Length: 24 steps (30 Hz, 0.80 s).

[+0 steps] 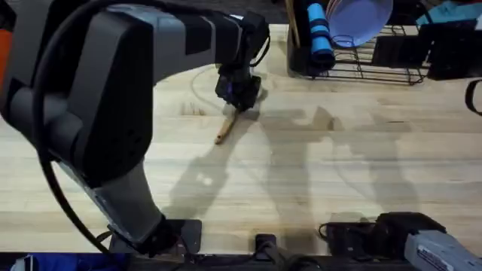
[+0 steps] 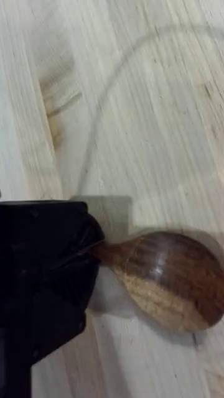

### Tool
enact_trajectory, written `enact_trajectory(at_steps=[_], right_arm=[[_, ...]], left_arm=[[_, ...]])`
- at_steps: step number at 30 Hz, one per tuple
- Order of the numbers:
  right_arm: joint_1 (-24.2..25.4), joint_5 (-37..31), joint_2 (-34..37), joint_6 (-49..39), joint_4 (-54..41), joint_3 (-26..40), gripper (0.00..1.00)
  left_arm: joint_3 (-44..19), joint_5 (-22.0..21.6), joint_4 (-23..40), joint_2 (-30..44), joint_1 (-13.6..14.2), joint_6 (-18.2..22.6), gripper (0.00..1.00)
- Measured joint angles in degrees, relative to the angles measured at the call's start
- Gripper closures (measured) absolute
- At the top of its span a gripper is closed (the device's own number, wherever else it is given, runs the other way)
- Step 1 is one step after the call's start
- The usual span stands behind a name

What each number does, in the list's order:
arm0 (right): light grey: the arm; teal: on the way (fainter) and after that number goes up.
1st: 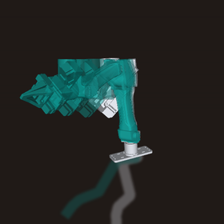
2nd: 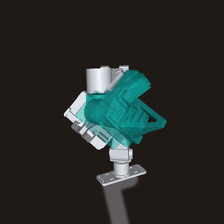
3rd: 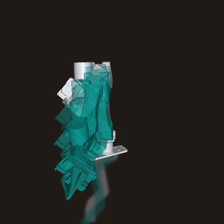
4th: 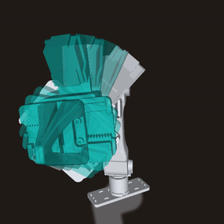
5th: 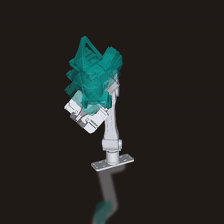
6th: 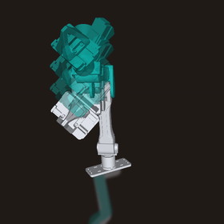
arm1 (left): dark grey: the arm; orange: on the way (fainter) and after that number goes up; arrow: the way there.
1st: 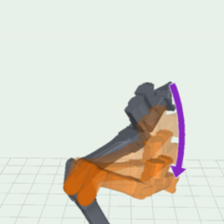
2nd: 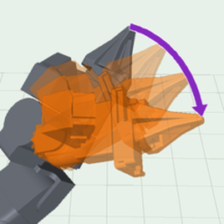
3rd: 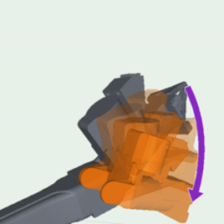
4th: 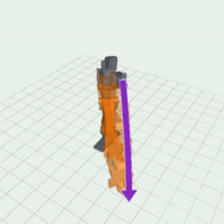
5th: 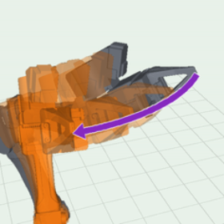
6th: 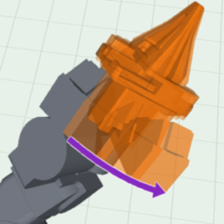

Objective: Pick up the spoon on the table one by one and put them onto the rack

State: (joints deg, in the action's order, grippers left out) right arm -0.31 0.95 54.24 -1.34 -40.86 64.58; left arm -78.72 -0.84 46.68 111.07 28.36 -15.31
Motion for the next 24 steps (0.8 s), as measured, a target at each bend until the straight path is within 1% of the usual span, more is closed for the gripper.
enact_trajectory(at_steps=[5, 9, 12, 15, 19, 20, 21, 24], right_arm=[[0.0, 0.0, 0.0, 0.0, 0.0, 0.0, 0.008], [0.0, 0.0, 0.0, 0.0, 0.0, 0.0, 0.008], [0.0, 0.0, 0.0, 0.0, 0.0, 0.0, 0.008], [0.0, 0.0, 0.0, 0.0, 0.0, 0.0, 0.008], [0.0, 0.0, 0.0, 0.0, 0.0, 0.0, 0.008], [0.0, 0.0, 0.0, 0.0, 0.0, 0.0, 0.008], [0.0, 0.0, 0.0, 0.0, 0.0, 0.0, 0.008], [0.0, 0.0, 0.0, 0.0, 0.0, 0.0, 0.008]], left_arm=[[-3.8, 1.2, 3.4, 2.2, 0.0, 0.3, 0.956], [-9.1, 2.7, 6.4, 3.9, 0.3, 0.3, 0.956], [-14.3, 3.1, 8.2, 4.1, 0.1, 0.3, 0.956], [-19.7, 3.3, 9.8, 4.1, -0.7, 0.3, 0.956], [-26.2, 3.3, 11.3, 4.1, -2.6, -0.1, 0.956], [-30.2, 3.2, 11.6, 4.1, -3.8, -0.1, 0.956], [-33.7, 3.2, 11.6, 4.1, -4.2, -0.1, 0.956], [-36.8, 3.3, 11.6, 4.1, -4.0, -0.1, 0.956]])
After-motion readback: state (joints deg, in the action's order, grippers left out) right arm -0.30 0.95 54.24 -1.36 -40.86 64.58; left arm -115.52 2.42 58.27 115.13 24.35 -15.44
